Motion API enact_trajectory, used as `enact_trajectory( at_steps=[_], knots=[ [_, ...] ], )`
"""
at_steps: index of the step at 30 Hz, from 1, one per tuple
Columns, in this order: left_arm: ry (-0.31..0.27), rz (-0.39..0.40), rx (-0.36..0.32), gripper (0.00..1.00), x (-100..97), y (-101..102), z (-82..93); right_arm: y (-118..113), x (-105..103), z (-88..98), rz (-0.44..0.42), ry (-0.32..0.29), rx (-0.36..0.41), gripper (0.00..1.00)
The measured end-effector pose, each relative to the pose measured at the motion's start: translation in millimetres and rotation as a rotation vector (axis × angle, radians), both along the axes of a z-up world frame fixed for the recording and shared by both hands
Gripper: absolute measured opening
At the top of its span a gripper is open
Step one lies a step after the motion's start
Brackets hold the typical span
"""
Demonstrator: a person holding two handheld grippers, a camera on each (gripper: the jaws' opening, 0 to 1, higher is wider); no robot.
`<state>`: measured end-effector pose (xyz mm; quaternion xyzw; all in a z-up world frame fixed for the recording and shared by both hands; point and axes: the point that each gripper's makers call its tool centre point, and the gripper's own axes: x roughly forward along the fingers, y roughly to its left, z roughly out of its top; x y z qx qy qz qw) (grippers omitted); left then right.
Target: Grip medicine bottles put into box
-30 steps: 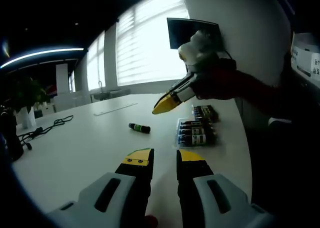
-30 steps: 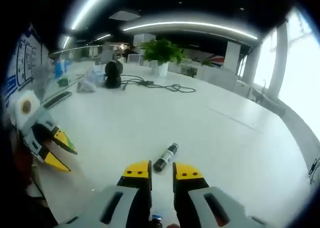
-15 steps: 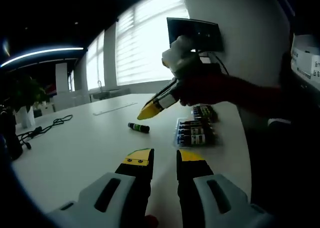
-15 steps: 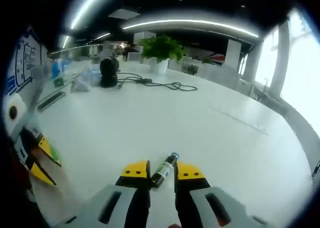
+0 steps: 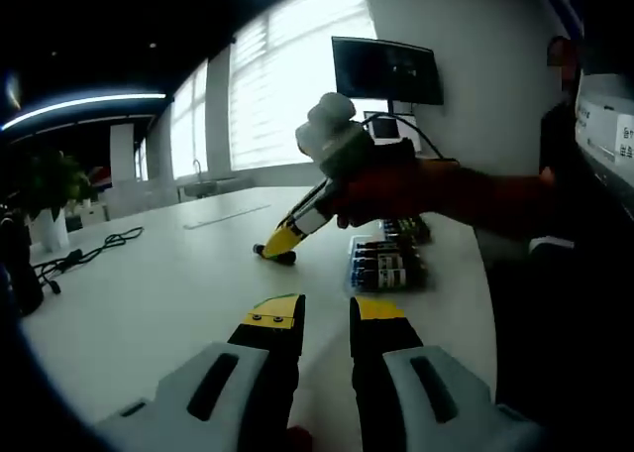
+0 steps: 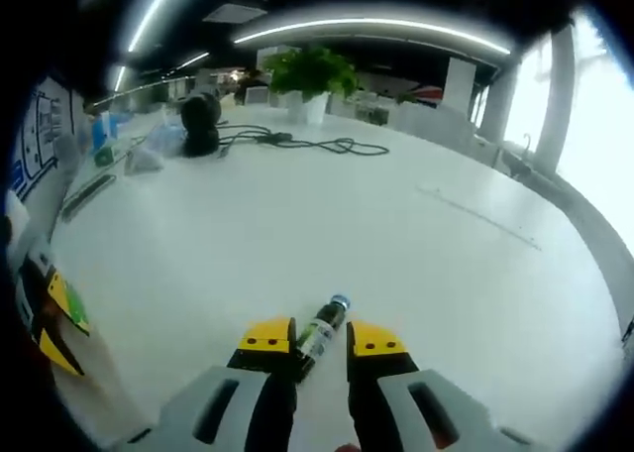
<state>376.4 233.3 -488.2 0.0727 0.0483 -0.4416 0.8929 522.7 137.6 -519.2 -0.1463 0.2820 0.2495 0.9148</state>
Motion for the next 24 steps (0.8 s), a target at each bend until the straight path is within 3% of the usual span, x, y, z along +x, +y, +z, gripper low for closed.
enact_trajectory(
  at_steps=[15, 24],
  knots=[
    [-0.001, 0.000, -0.004, 0.12, 0.5, 0, 0.9, 4, 2, -11.3, 0.012, 0.037, -0.012, 0.09],
    [-0.001, 0.002, -0.004, 0.12, 1.0, 0, 1.0, 4, 1, -9.9, 0.051, 0.024, -0.018, 0.08]
  ],
)
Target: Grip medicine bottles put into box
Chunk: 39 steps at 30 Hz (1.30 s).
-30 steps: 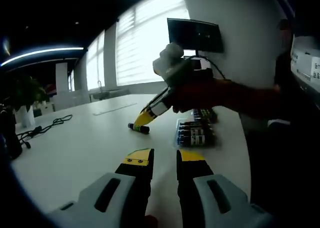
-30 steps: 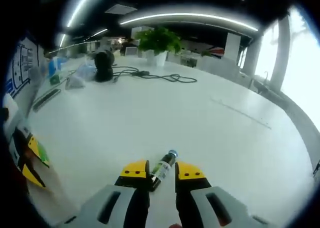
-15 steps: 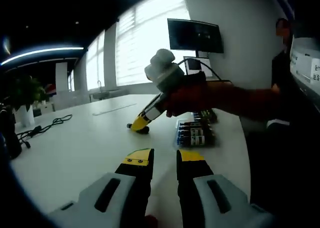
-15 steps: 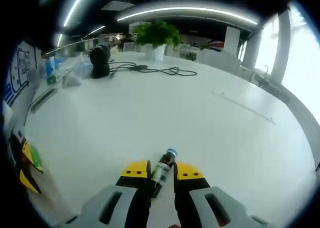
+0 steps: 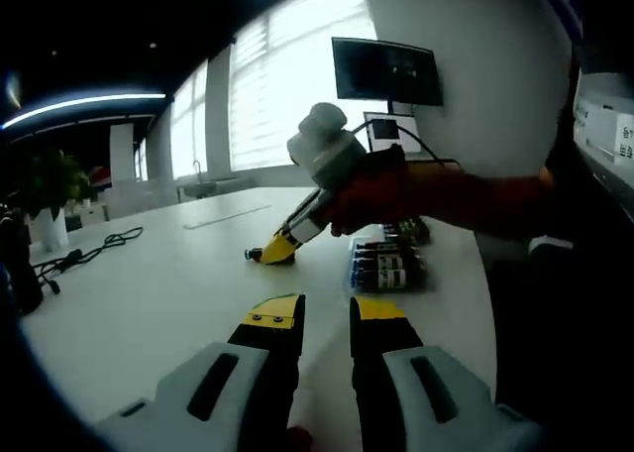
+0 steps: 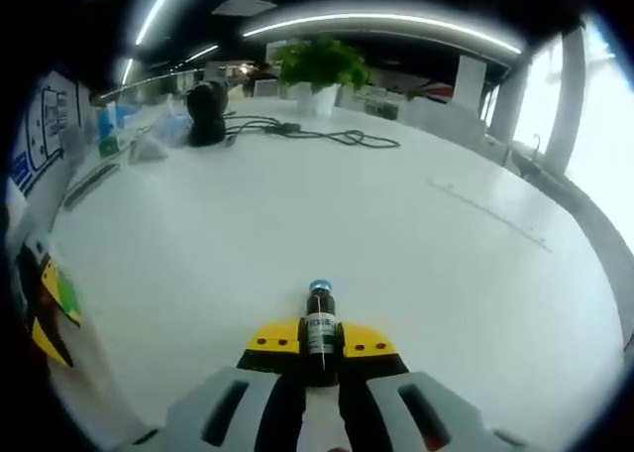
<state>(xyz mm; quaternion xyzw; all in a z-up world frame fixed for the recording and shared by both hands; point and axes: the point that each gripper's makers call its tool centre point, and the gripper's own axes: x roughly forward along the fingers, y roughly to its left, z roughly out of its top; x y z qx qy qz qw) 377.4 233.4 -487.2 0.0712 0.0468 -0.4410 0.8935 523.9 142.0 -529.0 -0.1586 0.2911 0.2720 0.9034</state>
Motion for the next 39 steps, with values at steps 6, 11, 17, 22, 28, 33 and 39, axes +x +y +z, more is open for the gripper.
enact_trajectory(
  at_steps=[6, 11, 17, 22, 28, 33, 39],
  knots=[
    [0.000, 0.000, -0.001, 0.12, 0.2, 0, 0.2, 1, -4, 0.2, 0.024, -0.010, -0.003, 0.07],
    [0.000, 0.001, -0.001, 0.12, 0.2, 0, 0.0, 0, 0, 1.1, 0.024, -0.020, -0.014, 0.07],
    [0.000, 0.001, 0.000, 0.12, 0.0, 0, -0.4, -5, -6, 4.3, 0.021, -0.024, -0.024, 0.07],
    [0.000, 0.001, 0.002, 0.12, -0.6, 0, -0.7, -6, -9, 8.1, 0.024, -0.038, -0.024, 0.07],
    [0.001, 0.001, 0.001, 0.12, -0.8, 0, -0.5, -6, -15, 12.3, 0.025, -0.037, -0.018, 0.07],
    [0.000, 0.002, 0.001, 0.12, -0.7, 0, -0.3, -5, -21, 18.1, 0.032, -0.049, -0.005, 0.07],
    [0.000, 0.002, 0.002, 0.12, -0.6, 0, -0.2, -2, -25, 25.4, 0.040, -0.059, 0.000, 0.07]
  ],
)
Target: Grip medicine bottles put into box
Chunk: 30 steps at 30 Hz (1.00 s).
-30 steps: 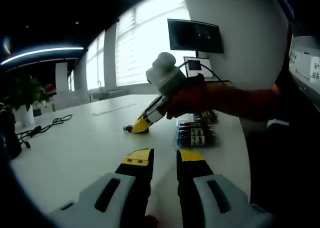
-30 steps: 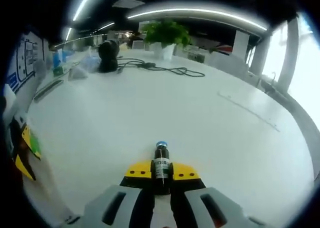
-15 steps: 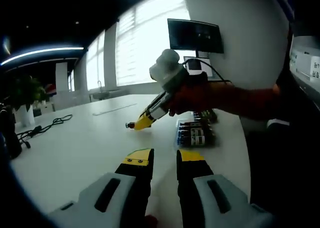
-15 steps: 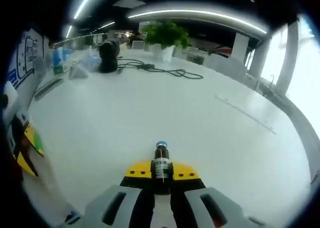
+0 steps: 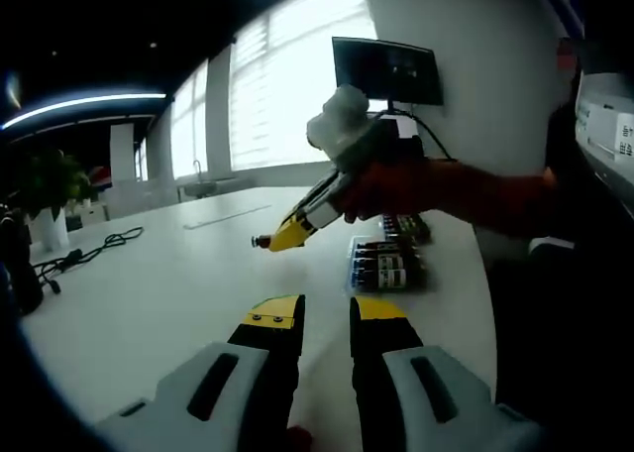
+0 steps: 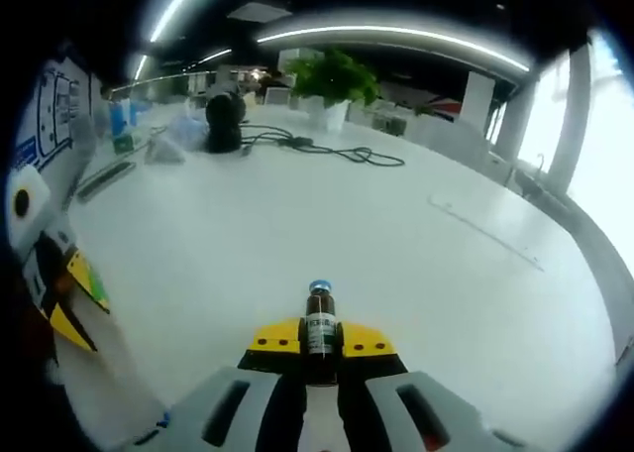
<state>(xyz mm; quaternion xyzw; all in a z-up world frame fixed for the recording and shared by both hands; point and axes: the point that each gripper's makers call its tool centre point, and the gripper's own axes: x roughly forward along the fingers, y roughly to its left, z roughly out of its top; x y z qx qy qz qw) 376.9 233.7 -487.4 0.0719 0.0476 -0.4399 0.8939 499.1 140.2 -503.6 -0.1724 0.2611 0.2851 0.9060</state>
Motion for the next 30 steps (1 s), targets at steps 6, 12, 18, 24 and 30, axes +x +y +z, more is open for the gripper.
enact_trajectory(
  at_steps=[6, 12, 18, 24, 30],
  knots=[
    [0.000, 0.000, -0.001, 0.12, 0.0, 0, 0.2, 4, -10, 12.3, 0.024, -0.015, 0.017, 0.07],
    [0.001, 0.000, -0.003, 0.12, -0.1, 0, 0.2, 5, -25, 22.0, 0.059, -0.013, 0.028, 0.07],
    [0.001, 0.000, 0.000, 0.12, 0.1, 0, -0.2, 5, -45, 32.5, 0.090, -0.028, 0.013, 0.07],
    [0.000, 0.001, -0.001, 0.12, -0.1, 0, 0.2, 8, -70, 37.9, 0.159, -0.008, -0.015, 0.07],
    [0.001, 0.003, 0.003, 0.12, 0.4, 0, -0.6, 7, -91, 41.5, 0.171, -0.006, 0.019, 0.07]
  ],
)
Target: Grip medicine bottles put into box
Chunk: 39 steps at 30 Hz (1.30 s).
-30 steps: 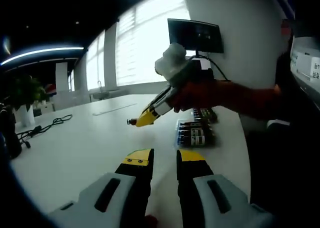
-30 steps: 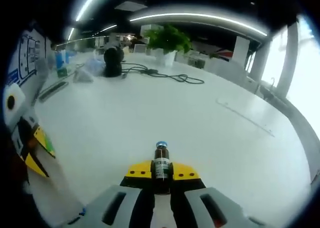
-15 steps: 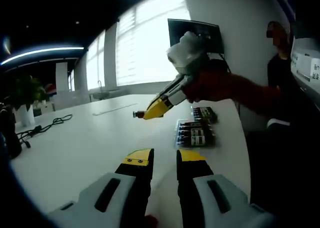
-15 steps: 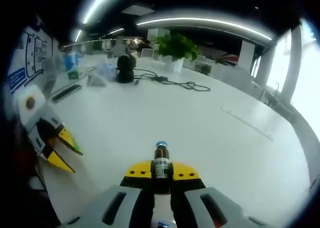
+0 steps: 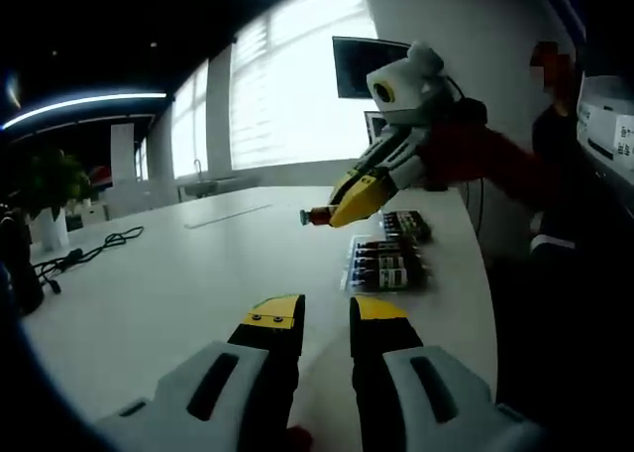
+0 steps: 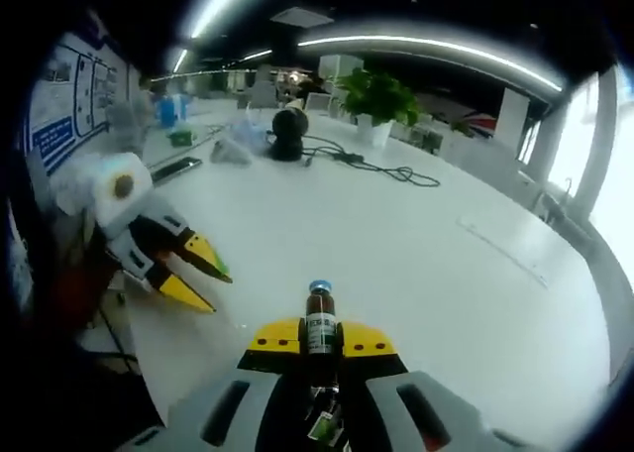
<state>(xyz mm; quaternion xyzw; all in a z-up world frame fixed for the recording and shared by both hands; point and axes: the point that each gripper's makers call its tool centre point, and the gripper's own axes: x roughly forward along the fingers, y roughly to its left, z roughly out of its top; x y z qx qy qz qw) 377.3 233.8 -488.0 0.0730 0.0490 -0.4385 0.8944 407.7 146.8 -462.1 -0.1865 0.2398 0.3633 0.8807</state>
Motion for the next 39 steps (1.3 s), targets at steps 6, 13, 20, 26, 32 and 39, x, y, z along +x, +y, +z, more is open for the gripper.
enact_trajectory(
  at_steps=[6, 13, 20, 26, 32, 39],
  knots=[
    [-0.001, 0.001, 0.000, 0.12, -0.5, 0, -0.2, 0, -12, -6.5, -0.016, -0.016, 0.040, 0.07],
    [0.001, 0.002, -0.001, 0.12, -0.5, 0, -0.2, 3, -31, -18.2, 0.011, -0.005, -0.004, 0.07],
    [0.000, 0.003, 0.001, 0.12, 0.0, 0, -0.2, 12, -43, -27.3, 0.011, 0.030, 0.005, 0.07],
    [0.000, 0.002, 0.001, 0.12, 0.0, 0, -0.4, 15, -49, -33.2, -0.022, 0.046, 0.013, 0.07],
    [0.000, 0.002, 0.001, 0.12, 0.0, 0, -0.3, 16, -51, -39.6, -0.066, 0.085, 0.031, 0.08],
    [-0.001, 0.003, 0.002, 0.12, 0.4, 0, -0.2, 14, -50, -43.4, -0.100, 0.099, 0.047, 0.08]
  ],
)
